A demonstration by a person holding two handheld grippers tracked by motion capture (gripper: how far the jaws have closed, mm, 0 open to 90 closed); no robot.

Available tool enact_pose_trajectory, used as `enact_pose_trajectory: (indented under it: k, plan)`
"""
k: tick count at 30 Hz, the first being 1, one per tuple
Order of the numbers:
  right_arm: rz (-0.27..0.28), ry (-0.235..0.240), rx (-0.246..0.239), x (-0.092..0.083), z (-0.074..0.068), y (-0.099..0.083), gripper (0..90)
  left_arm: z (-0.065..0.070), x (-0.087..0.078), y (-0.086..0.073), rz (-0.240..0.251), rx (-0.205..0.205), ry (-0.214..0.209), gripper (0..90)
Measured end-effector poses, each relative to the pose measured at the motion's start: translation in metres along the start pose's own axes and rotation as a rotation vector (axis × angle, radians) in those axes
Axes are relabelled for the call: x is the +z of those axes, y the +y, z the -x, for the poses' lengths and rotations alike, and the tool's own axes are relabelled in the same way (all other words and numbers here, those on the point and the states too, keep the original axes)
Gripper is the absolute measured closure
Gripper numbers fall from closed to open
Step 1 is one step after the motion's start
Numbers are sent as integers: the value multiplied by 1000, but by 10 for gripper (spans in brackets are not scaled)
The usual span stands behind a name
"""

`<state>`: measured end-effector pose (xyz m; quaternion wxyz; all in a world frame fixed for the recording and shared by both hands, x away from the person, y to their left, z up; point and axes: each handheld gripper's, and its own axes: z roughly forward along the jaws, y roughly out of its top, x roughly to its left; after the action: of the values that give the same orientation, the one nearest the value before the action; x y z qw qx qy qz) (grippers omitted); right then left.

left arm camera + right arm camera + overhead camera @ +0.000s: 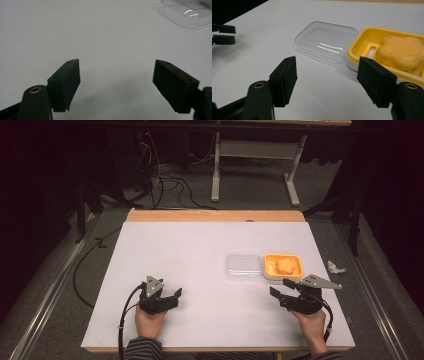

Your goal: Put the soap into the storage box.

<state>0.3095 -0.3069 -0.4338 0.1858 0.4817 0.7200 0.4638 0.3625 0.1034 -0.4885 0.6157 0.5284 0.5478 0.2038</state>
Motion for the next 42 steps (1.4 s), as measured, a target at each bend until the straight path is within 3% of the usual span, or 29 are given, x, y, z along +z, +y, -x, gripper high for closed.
enact_pose_trajectory:
  k: [17,33,42]
  plan:
    - [-38,13,-42,15,-14,-6,327,0,0,0,-1,0,0,227]
    - [-82,-3,-81,25,-18,-9,327,0,0,0,-1,1,0,227]
    - [-95,-9,-78,31,-19,-12,328,0,0,0,-2,0,1,227]
